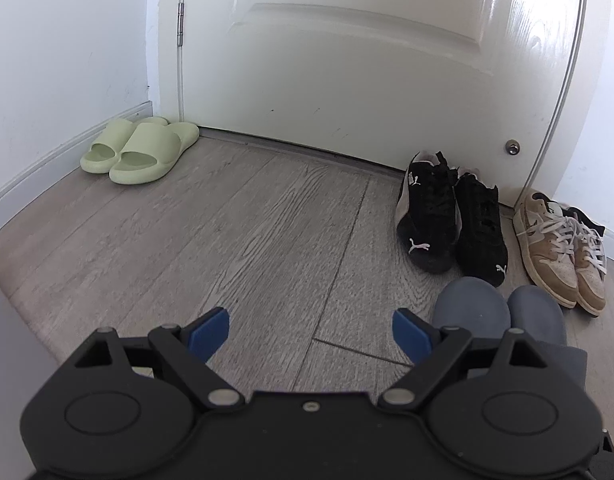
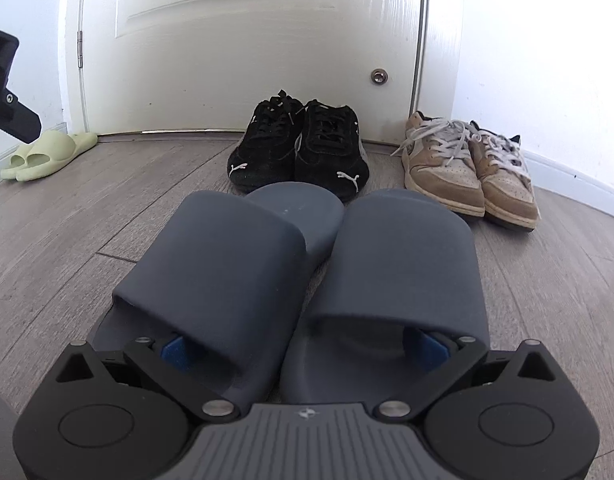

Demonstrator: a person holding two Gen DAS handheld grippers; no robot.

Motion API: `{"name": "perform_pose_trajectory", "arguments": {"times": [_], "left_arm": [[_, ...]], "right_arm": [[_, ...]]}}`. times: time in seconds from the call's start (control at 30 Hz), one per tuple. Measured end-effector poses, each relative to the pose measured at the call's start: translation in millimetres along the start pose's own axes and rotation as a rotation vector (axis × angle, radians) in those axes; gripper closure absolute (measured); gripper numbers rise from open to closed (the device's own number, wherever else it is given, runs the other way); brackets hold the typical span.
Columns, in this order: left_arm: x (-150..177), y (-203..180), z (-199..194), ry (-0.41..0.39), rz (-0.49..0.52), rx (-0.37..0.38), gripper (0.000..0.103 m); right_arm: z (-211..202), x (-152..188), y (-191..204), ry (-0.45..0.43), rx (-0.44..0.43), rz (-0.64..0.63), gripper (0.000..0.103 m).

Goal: Organize scattered shoes
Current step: 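Carry the grey slides with the right tool toward the black Pumas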

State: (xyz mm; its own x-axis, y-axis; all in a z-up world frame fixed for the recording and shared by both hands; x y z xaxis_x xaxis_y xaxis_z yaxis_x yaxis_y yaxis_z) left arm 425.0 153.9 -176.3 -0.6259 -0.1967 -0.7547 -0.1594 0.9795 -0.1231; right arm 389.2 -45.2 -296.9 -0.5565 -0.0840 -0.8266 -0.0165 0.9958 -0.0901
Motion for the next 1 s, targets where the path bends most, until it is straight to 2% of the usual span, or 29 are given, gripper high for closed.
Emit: {"name": "perform_pose_trajectory", "arguments": {"times": [0.2, 0.27, 0.4, 0.5, 0.67, 0.8, 0.97, 1.0], "left_arm": [[1.7, 2.5, 5.9, 0.022, -0.020, -0.006, 0.014], [2.0, 2.7, 6.6, 0.026, -0.021, -0.002, 0.014], [2.8, 2.0, 7.4, 0.030, -0.027, 0.012, 0.014], [2.2, 2.5, 7.2, 0.030, -0.030, 0.015, 0.014], [1.1, 7.0, 5.3, 0.025, -0.045, 0.008, 0.014], [0.9, 10.3, 6.7, 0.032, -0.072, 0.013, 0.014], [1.5, 10.4, 6.3, 0.034, -0.064, 0.007, 0.014], [1.2, 10.3, 5.9, 0.032, -0.063, 0.008, 0.014]], "right_arm": [[-2.8, 1.3, -9.9, -0.006, 0.029, -0.011, 0.008], [-4.7, -0.7, -12.6, -0.007, 0.011, -0.004, 0.014], [-13.1, -3.4, -9.6, -0.047, -0.028, -0.023, 0.039], [-16.1, -4.2, -7.1, -0.053, -0.040, -0.016, 0.048], [-19.3, -9.8, -8.1, -0.082, -0.046, -0.033, 0.050], [-10.6, -7.1, -3.5, -0.066, -0.060, -0.062, 0.049], [-5.2, -12.7, 5.0, -0.089, -0.083, -0.095, 0.049], [-4.9, -13.3, 4.8, -0.093, -0.088, -0.097, 0.052]]}}
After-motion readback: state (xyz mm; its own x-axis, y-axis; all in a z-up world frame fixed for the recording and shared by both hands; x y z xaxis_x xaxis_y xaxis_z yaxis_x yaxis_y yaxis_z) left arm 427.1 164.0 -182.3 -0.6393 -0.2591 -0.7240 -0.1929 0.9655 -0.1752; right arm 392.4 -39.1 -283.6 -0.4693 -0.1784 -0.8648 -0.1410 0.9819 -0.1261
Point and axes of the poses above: each gripper's, at about its wrist camera, not at the fingertips, and z roughly the way its jaws point, y to its left, x to its underside, the point moved 7 cm from there along z, roughly the way its jaws point, and after that the axes turned 3 degrees about -z, right-handed, at the moved point
